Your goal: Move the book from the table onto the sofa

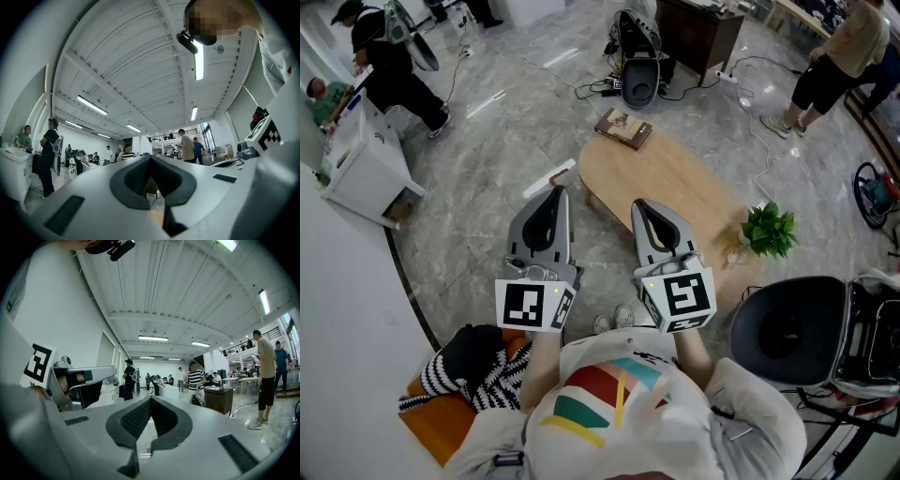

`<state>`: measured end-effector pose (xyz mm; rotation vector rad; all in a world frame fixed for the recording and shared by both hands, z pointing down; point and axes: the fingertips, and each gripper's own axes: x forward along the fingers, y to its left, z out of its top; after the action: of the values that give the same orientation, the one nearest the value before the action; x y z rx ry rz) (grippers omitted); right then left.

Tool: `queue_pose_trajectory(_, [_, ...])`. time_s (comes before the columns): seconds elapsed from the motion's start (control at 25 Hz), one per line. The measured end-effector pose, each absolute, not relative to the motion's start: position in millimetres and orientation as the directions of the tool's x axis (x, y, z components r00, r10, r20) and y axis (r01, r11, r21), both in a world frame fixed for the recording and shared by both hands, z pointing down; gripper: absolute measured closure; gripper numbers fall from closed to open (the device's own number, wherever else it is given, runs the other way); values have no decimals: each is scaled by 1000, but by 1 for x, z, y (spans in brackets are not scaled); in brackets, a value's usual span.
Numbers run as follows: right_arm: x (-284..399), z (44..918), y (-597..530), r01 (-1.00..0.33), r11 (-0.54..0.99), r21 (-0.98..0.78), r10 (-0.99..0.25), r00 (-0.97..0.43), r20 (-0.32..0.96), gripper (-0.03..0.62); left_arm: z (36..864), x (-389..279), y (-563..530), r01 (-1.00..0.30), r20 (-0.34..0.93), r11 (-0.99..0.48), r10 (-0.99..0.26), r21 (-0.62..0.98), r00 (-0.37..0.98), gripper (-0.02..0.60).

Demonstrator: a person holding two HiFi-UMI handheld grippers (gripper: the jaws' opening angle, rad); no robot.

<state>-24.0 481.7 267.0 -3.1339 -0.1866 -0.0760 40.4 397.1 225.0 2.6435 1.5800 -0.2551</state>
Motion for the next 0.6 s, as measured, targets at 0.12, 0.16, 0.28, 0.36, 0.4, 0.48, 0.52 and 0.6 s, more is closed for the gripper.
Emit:
queue_pose_trajectory(0.12, [-22,264,483,121,-993,3,121,992,39,582,224,43,398,878,-163,-477,870,-46,465,574])
queue_pose_trajectory(0.16, [-21,264,483,121,-993,4,121,992,38,582,224,45,398,877,-162,-479,870,-46,466,574])
queue_pose_trajectory(0.28, [-20,264,486,114,-993,8,115,993,38,582,225,50,400,874,-166,-485,865,-34,473,574])
queue_pose_trajectory(0.36, [-21,265,490,122,-993,6,122,992,37,582,225,53,401,872,-170,-489,862,-24,478,574])
queue_pose_trajectory(0.4, [-21,265,493,130,-991,1,130,991,35,582,225,54,402,871,-171,-492,860,-22,481,574])
queue_pose_trajectory(0.48, [-24,266,498,142,-990,-11,141,990,21,582,225,55,402,867,-175,-498,856,-27,486,574])
queue_pose_trajectory(0.52, [-25,266,501,145,-989,-15,145,989,11,582,225,55,403,865,-179,-501,854,-31,488,574])
queue_pose_trajectory(0.6, [-28,268,507,151,-988,-16,151,989,3,582,226,54,404,860,-184,-509,850,-41,494,574])
